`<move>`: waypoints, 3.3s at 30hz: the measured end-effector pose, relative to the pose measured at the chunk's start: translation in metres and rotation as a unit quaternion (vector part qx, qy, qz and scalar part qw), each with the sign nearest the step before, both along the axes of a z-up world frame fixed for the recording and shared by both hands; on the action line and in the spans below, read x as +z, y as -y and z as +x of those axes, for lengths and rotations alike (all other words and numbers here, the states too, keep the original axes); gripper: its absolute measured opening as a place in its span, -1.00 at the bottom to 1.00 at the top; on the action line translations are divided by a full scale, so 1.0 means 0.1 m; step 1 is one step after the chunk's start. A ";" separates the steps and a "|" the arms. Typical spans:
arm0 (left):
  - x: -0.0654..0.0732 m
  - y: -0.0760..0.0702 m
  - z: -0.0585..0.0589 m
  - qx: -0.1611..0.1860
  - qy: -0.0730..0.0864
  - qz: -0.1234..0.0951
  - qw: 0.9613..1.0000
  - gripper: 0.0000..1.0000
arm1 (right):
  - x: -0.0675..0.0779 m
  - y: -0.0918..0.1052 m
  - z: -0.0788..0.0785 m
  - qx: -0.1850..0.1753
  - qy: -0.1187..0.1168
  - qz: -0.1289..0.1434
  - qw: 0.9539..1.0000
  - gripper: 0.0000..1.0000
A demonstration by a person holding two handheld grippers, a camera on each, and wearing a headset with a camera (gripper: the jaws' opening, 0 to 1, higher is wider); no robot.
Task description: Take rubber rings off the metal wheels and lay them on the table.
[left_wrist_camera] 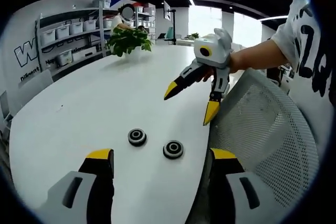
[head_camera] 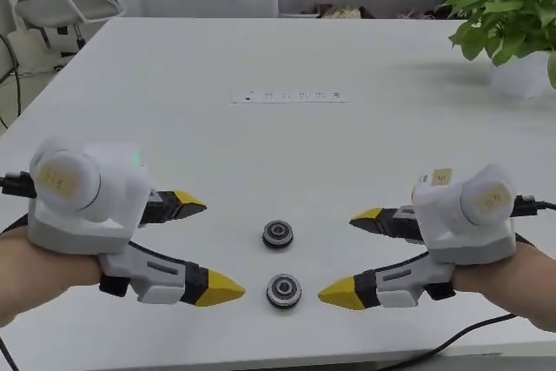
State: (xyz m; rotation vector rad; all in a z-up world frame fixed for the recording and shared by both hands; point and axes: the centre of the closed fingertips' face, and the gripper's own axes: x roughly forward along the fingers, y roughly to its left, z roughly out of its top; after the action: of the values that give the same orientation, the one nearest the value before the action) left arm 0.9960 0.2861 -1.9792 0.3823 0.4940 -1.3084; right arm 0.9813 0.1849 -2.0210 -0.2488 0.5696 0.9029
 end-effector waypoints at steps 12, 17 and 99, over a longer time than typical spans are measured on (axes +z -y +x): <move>-0.17 0.13 0.03 -0.019 -0.002 0.022 1.000 0.27 | -0.11 -0.04 0.05 0.008 -0.015 0.003 1.000 0.24; -0.26 0.16 0.02 -0.031 -0.003 0.038 0.999 0.24 | -0.17 -0.07 0.03 0.022 -0.019 -0.001 1.000 0.16; -0.90 0.61 -0.13 -0.108 0.012 0.096 0.989 -0.83 | -0.53 -0.39 0.02 0.135 -0.030 -0.034 0.990 -0.30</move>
State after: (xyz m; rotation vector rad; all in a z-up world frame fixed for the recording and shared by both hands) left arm 0.9832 0.2250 -2.0690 0.6246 0.5723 -1.4668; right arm 0.9832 0.2236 -2.0739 -0.3689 0.6326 1.1576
